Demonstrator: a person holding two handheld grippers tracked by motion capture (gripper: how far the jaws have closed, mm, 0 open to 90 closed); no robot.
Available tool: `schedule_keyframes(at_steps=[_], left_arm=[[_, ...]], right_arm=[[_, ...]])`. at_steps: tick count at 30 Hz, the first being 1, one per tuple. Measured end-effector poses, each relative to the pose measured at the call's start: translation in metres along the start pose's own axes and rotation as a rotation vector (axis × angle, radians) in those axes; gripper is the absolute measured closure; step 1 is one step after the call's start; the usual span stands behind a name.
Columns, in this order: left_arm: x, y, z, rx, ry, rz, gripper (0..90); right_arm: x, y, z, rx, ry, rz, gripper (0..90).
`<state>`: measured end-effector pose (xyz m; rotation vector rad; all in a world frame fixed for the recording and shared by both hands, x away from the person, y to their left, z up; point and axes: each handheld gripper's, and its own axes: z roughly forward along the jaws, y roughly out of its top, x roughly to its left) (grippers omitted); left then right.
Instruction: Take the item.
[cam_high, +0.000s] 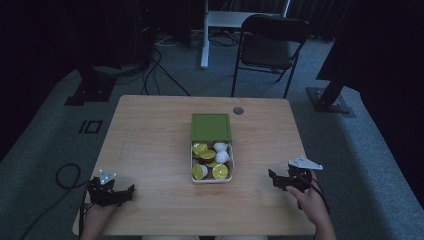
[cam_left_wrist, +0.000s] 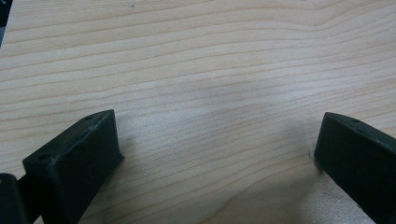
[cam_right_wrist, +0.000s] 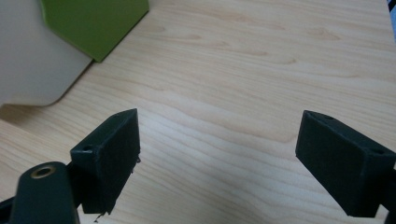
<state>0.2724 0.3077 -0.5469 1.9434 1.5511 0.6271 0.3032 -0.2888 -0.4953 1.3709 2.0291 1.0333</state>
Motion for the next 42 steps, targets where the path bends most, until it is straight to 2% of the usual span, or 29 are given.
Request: schedule_keyframes(at_steps=[16,20,29,42], left_arm=[[0.0,0.0,0.0,-0.001,0.0,0.0,0.4],[0.0,0.0,0.0,-0.002,0.0,-0.002,0.3],[0.0,0.0,0.0,-0.001,0.0,-0.002,0.3],[0.0,0.0,0.0,-0.001,0.0,-0.002,0.3]], right_arm=[[0.024,0.029,-0.006,-0.069,0.073,-0.036,14.1],[0.03,0.035,-0.005,-0.069,0.077,-0.054,14.9],[0.044,0.047,-0.003,-0.091,0.121,-0.063,15.8],[0.072,0.066,0.004,-0.11,0.181,-0.093,15.8]])
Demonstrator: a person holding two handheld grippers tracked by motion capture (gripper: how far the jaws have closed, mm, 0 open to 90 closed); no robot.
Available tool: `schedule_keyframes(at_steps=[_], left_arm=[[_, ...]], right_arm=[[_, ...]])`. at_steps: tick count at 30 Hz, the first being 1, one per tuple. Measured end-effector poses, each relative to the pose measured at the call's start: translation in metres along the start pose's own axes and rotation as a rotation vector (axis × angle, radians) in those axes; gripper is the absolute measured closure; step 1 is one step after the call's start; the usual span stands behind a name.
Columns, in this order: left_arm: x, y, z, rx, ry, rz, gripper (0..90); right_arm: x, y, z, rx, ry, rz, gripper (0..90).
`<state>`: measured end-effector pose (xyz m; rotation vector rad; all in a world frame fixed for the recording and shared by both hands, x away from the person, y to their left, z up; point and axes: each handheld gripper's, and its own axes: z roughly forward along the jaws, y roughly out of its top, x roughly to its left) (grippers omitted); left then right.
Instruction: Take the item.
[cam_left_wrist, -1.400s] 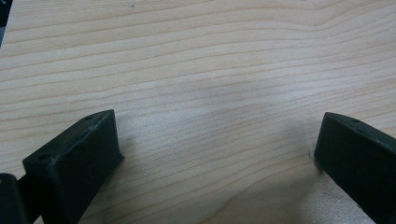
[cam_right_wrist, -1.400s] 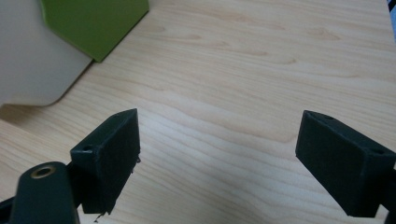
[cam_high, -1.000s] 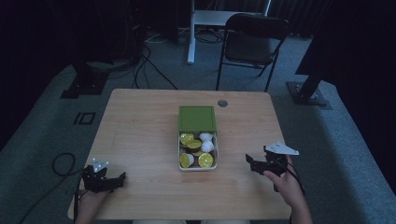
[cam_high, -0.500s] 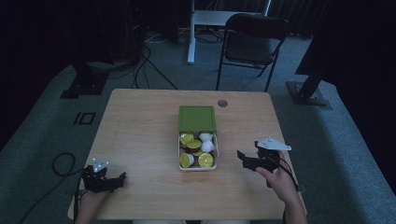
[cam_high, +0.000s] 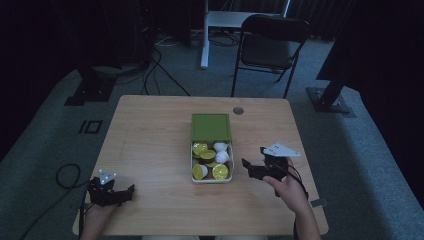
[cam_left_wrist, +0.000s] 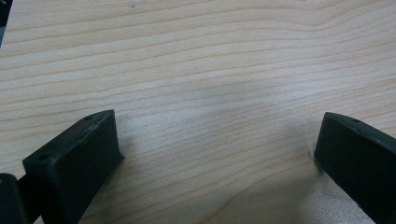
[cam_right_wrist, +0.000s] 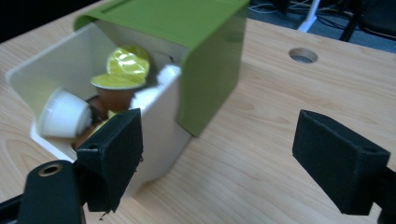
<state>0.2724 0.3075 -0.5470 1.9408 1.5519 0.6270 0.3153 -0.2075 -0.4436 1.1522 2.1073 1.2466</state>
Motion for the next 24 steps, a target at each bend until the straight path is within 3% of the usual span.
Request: schedule_keyframes(at_steps=[24], left_arm=[[0.0,0.0,0.0,0.0,0.0,-0.001,0.4]], right_arm=[[0.043,0.022,0.024,-0.019,0.111,-0.049,15.8]])
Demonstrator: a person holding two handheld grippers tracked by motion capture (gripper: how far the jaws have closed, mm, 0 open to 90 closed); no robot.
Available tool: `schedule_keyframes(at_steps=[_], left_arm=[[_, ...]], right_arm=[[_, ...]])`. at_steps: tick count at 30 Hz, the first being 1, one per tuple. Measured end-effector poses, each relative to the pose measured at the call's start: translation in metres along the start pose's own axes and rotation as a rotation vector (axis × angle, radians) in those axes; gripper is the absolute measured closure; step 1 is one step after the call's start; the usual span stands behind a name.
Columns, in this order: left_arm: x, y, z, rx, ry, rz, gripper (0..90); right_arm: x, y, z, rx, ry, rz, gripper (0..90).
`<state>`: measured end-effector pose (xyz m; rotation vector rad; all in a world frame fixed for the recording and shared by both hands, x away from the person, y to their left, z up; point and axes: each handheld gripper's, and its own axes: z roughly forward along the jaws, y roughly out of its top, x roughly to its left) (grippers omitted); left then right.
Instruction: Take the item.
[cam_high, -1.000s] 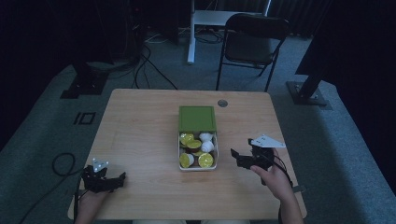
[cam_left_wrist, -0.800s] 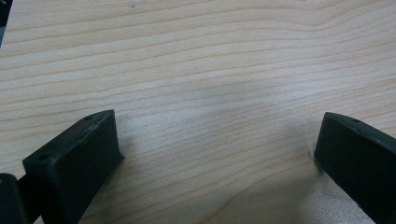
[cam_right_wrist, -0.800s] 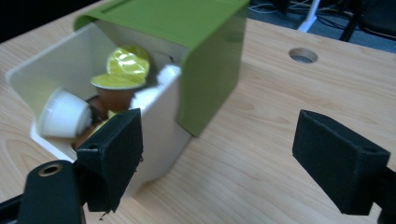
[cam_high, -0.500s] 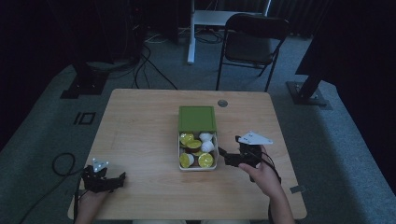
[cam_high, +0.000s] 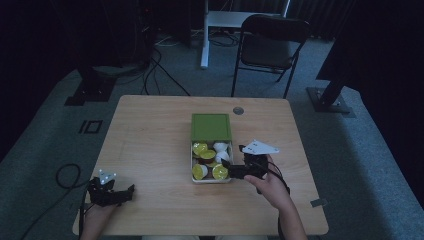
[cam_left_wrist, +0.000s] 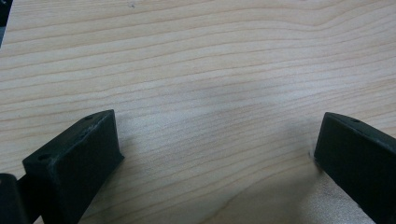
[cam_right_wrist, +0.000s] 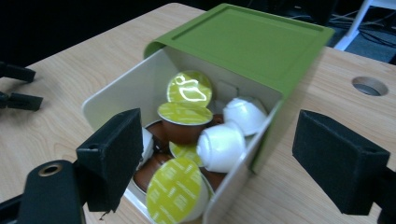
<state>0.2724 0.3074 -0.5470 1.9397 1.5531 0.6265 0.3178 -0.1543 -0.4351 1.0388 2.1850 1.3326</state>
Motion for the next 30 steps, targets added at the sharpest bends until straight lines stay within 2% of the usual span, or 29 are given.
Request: schedule_keyframes(at_steps=[9,19,30], left_arm=[[0.0,0.0,0.0,-0.001,0.0,-0.001,0.3],[0.0,0.0,0.0,-0.001,0.0,0.0,0.4],[0.0,0.0,0.0,-0.001,0.0,0.001,0.4]], right_arm=[[0.014,0.003,0.012,0.008,0.037,-0.013,15.8],[0.031,-0.003,0.029,0.023,0.088,-0.017,15.9],[0.045,-0.013,0.047,0.049,0.103,-0.017,18.9]])
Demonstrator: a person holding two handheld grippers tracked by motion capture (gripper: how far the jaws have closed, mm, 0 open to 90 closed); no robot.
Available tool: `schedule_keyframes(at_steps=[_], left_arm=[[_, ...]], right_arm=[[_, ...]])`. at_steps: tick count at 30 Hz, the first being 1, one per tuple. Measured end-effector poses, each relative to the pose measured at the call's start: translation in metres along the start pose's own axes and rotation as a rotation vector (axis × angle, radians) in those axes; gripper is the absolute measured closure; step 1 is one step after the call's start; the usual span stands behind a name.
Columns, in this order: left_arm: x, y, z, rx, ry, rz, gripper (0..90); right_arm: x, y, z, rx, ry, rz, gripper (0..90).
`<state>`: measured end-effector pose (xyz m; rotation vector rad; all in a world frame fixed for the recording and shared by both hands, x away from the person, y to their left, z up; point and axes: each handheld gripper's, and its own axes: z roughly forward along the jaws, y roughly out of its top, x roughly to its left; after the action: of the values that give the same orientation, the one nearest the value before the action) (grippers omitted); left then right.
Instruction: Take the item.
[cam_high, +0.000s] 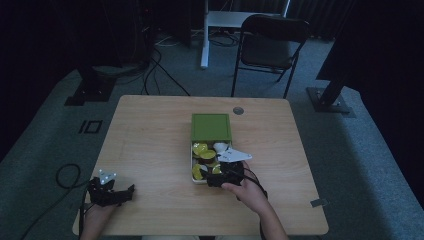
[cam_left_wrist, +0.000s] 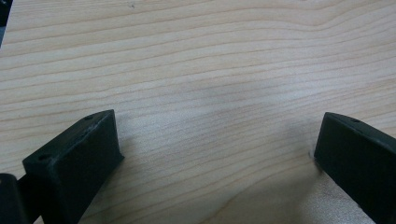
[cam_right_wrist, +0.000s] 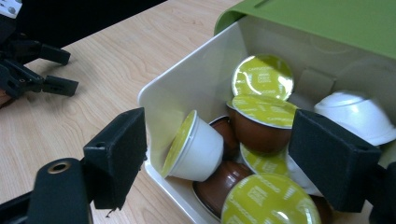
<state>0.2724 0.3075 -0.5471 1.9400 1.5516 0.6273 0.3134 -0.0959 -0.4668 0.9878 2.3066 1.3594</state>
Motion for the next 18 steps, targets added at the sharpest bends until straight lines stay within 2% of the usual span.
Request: schedule_keyframes(at_steps=[7,9,11,18], left_arm=[[0.0,0.0,0.0,0.002,0.0,0.002,0.4],[0.0,0.0,0.0,0.001,0.0,0.002,0.4],[0.0,0.0,0.0,0.002,0.0,0.002,0.4],[0.0,0.0,0.0,0.002,0.0,0.002,0.4]], right_arm=[[0.006,-0.006,0.011,0.013,-0.01,0.007,22.6],[0.006,-0.007,0.013,0.014,-0.015,0.012,25.3],[0.009,-0.01,0.016,0.026,-0.025,0.024,32.4],[0.011,-0.015,0.024,0.044,-0.026,0.04,39.0]])
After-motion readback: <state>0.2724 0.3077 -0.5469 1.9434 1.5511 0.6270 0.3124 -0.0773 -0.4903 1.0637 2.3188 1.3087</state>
